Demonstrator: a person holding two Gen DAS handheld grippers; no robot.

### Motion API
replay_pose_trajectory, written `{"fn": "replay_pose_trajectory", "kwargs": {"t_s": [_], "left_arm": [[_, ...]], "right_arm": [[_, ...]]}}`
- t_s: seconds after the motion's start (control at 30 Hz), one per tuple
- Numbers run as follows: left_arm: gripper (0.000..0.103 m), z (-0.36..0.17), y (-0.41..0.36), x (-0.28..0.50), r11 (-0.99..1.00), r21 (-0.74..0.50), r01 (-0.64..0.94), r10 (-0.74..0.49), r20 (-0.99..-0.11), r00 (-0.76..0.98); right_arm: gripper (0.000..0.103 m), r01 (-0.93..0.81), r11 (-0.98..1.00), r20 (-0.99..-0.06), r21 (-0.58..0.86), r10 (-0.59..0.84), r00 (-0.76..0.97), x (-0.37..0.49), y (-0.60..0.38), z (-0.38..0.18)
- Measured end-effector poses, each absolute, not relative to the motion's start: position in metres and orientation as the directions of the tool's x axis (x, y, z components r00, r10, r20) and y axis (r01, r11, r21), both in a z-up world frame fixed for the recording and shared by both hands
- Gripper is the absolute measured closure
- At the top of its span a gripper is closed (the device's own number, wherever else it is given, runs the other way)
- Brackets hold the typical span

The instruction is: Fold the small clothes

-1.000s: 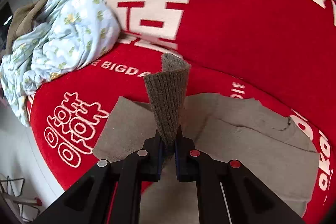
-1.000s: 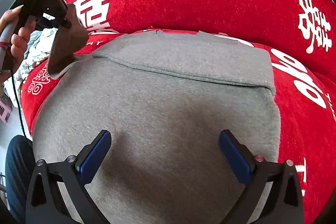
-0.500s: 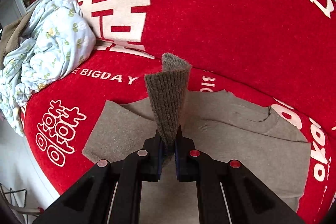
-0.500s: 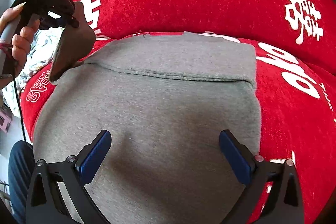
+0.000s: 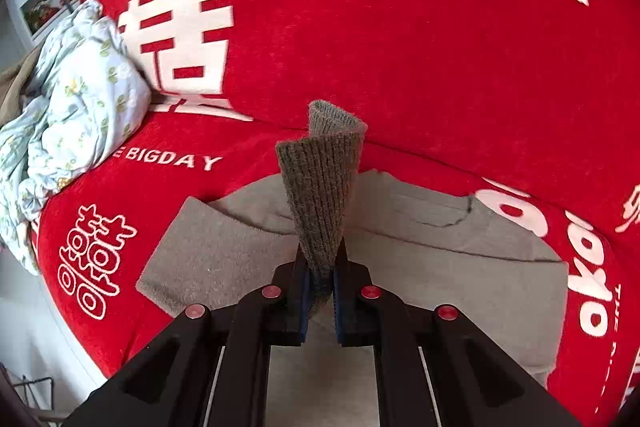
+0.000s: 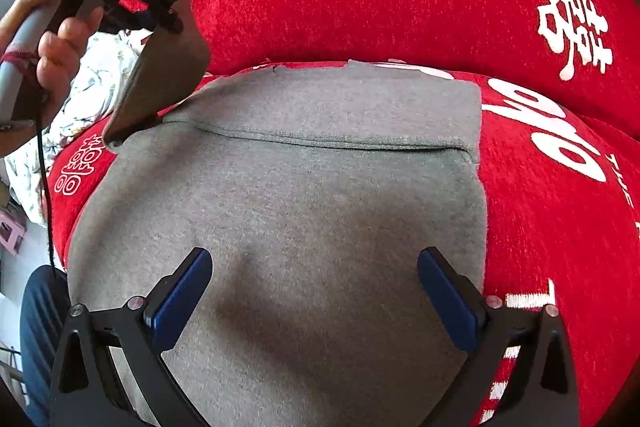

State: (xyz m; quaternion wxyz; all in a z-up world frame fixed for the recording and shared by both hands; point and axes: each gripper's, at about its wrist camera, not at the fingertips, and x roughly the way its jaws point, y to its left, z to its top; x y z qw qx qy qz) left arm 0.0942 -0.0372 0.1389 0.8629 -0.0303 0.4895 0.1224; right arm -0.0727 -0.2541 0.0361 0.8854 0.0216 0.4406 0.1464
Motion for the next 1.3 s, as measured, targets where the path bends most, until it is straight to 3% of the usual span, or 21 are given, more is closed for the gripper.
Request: {"fn": "replay_pose_trajectory", "kwargs": {"t_s": [0.6, 1.3], "left_arm": [[0.093, 0.130, -0.116, 0.093, 0.991, 0.071, -0.115, 0.119, -0.863, 0.492], [0.093, 0.104, -0.190, 0.092, 0.999, 0.033, 0.009, 0.026, -0.891, 0.453]], "right_arm": [[0.001, -0.287, 0.953, -0.780, 0.098, 0.253, 0.573, -0.086, -0.245, 0.042], [0.001, -0.143, 0.981, -0.759, 0.132, 0.193, 0.622, -0.086, -0.314, 0.059]]}}
